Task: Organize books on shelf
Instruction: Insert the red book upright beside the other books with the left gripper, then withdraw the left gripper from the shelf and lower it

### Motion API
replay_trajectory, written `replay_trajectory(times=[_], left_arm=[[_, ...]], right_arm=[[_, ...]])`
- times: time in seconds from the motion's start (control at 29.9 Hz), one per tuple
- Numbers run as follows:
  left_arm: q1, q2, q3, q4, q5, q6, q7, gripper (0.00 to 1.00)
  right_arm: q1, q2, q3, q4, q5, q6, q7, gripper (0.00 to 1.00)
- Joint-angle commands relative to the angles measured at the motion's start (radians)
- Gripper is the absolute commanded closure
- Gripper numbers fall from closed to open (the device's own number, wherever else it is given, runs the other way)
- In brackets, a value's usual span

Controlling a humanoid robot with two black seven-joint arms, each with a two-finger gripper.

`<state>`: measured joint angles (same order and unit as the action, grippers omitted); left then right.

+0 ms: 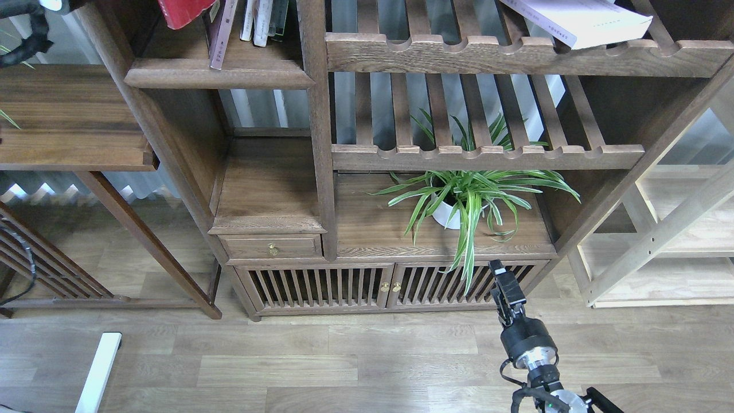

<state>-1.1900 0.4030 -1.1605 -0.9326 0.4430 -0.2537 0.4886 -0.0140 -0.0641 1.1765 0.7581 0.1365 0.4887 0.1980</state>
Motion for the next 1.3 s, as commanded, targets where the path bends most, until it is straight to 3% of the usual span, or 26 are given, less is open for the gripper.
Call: replay_trajectory(times=[0.0,0.94,0.97,1.07,1.27], left_arm=[[-0.023,-0.023,0.028,0.050,0.000,0.004,0.000,0.96],[-0.013,-0.030,0.065,0.075,-0.004,0.010,0.000,0.93],[-0.011,-0.030,0.065,0.075,-0.004,0.011,0.000,0.91],[-0.013,-0.030,0.088,0.080,0.000,0.033,0.000,0.66],[-0.013,-0.023,0.131,0.078,-0.003,0.067,0.000,0.42]], right_arm=[[-0.015,0.000,0.000,0.001,0.006,0.000,0.000,0.00],[-0.047,0.003,0.000,0.001,0.015,0.000,0.000,0.00],[-0.047,0.003,0.000,0.001,0.015,0.000,0.001,0.00],[-0.047,0.003,0.000,0.001,0.015,0.000,0.001,0.00],[-0.047,0.004,0.000,0.001,0.017,0.000,0.000,0.00]])
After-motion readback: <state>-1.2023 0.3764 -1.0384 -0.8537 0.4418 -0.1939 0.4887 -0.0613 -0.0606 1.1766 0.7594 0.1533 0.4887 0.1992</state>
